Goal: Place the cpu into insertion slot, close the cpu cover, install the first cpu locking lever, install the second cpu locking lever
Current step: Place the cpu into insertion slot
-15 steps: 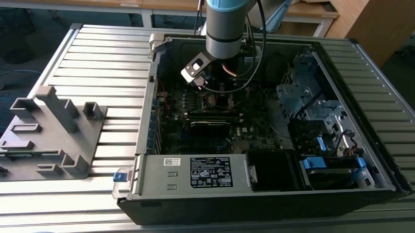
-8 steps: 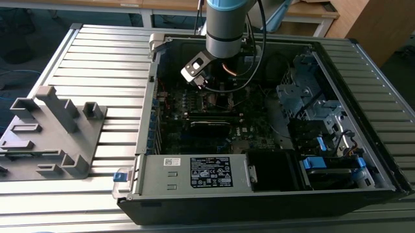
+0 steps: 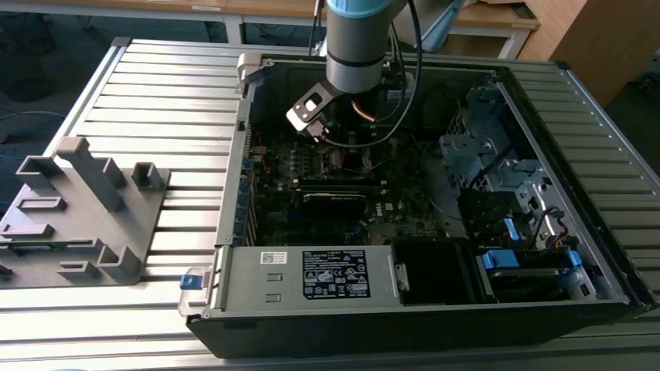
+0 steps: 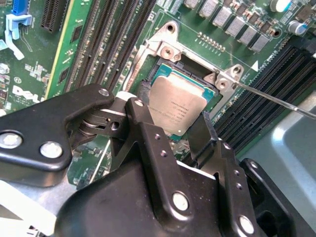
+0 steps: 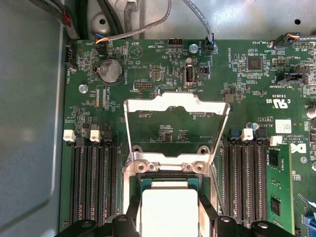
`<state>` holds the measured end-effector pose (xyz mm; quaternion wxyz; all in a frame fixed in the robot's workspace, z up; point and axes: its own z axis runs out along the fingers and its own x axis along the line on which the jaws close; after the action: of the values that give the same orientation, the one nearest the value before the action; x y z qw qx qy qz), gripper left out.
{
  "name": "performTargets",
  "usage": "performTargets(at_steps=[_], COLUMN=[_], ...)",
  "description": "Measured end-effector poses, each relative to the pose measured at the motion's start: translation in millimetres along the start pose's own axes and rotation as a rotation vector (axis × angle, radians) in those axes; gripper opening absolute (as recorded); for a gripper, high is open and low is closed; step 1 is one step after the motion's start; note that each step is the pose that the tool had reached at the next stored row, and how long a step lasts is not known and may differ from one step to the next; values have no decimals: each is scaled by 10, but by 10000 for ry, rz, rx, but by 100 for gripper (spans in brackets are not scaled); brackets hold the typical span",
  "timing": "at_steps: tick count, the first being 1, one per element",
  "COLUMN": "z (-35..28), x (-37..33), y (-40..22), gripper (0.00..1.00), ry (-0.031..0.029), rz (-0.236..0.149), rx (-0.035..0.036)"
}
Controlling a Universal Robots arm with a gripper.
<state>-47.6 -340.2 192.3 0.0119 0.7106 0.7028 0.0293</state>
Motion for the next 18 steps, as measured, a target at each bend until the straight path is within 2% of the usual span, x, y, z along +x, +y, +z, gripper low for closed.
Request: performTargets(at_steps=[18], z=[16], x=[-1], y=[-4], gripper=[54], ry=[-2], rz=[2], rx=[1])
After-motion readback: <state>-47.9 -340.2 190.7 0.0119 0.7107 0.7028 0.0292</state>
